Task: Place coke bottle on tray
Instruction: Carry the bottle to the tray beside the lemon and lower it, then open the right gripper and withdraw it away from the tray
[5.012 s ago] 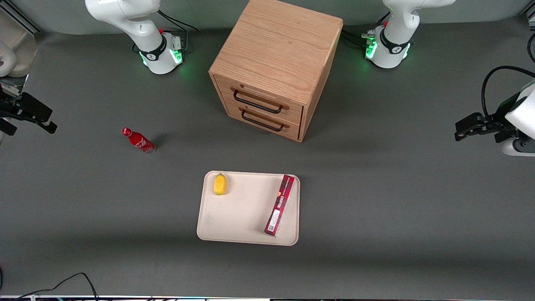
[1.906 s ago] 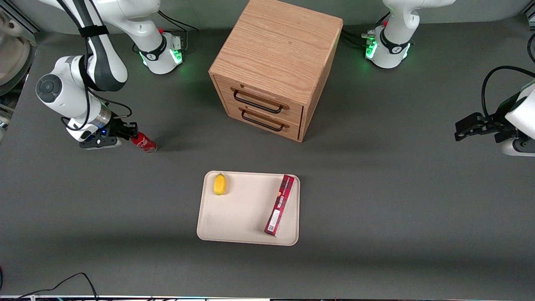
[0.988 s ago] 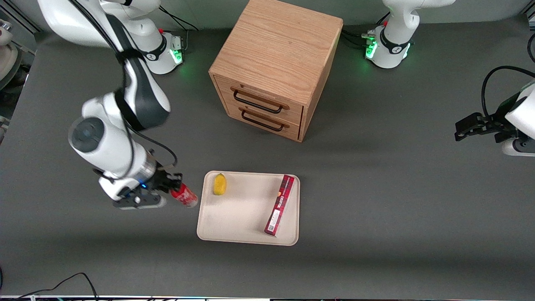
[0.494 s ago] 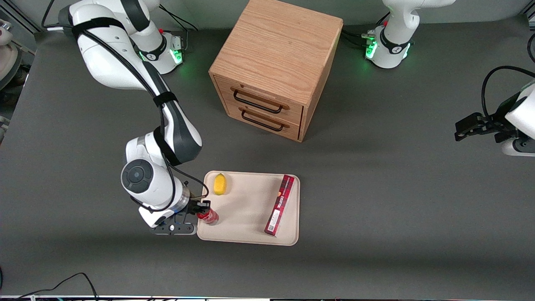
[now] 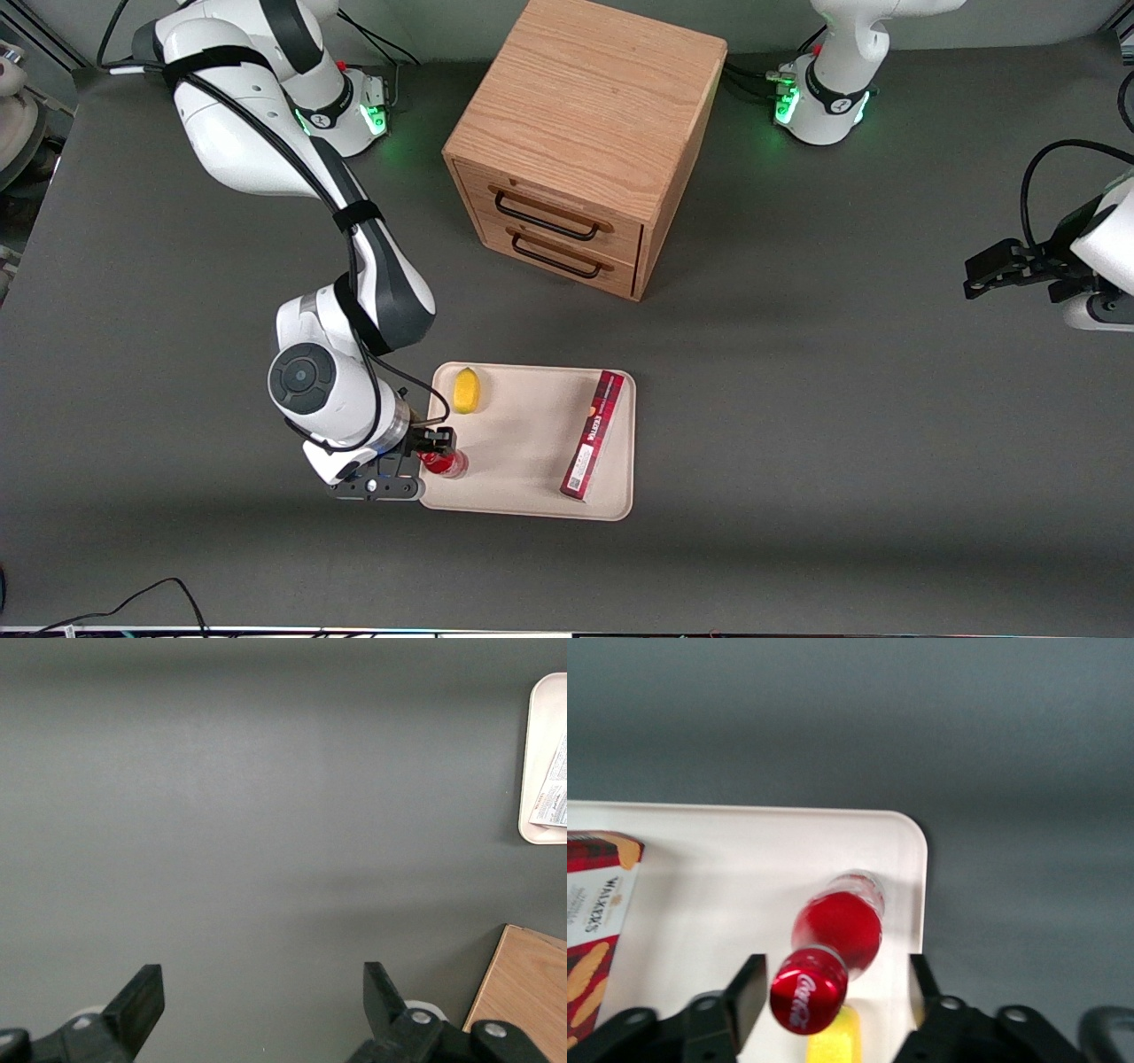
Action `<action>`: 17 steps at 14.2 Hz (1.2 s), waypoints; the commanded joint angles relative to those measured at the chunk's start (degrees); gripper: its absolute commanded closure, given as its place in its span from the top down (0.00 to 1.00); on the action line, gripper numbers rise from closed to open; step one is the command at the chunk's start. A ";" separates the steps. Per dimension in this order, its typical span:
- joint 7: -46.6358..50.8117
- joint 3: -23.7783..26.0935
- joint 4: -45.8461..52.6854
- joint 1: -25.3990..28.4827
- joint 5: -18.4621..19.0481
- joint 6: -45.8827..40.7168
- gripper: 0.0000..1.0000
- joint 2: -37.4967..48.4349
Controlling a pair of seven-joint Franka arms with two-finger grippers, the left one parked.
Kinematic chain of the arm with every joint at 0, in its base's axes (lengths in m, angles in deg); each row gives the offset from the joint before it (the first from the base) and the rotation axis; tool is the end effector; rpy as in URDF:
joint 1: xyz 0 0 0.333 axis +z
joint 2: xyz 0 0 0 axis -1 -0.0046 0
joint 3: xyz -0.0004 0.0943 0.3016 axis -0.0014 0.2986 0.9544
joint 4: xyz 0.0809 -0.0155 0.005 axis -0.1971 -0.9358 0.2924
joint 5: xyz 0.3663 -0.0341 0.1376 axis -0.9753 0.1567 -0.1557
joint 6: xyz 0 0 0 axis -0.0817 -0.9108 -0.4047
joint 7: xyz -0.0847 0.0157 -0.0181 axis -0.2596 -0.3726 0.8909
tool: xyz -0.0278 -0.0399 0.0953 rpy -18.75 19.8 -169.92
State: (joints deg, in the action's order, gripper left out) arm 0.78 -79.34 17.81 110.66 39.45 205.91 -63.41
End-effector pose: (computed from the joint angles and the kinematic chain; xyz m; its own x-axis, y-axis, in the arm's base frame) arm 0.7228 0.2686 0.3264 0.9938 -0.0483 0.1001 -0.0422 -0.9972 -0.0617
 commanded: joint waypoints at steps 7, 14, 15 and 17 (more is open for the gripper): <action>-8.13 -0.80 -7.19 -6.14 6.79 -24.28 1.00 27.62; -13.85 -0.96 -33.33 -15.82 4.50 -20.60 1.00 54.47; -15.61 -2.80 -33.34 -16.09 3.63 -20.68 1.00 54.65; -20.09 -5.88 -33.08 -16.18 2.48 -20.16 1.00 54.65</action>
State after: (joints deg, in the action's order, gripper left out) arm -14.60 -82.85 -13.30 94.99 43.96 183.60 -9.60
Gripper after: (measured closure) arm 0.000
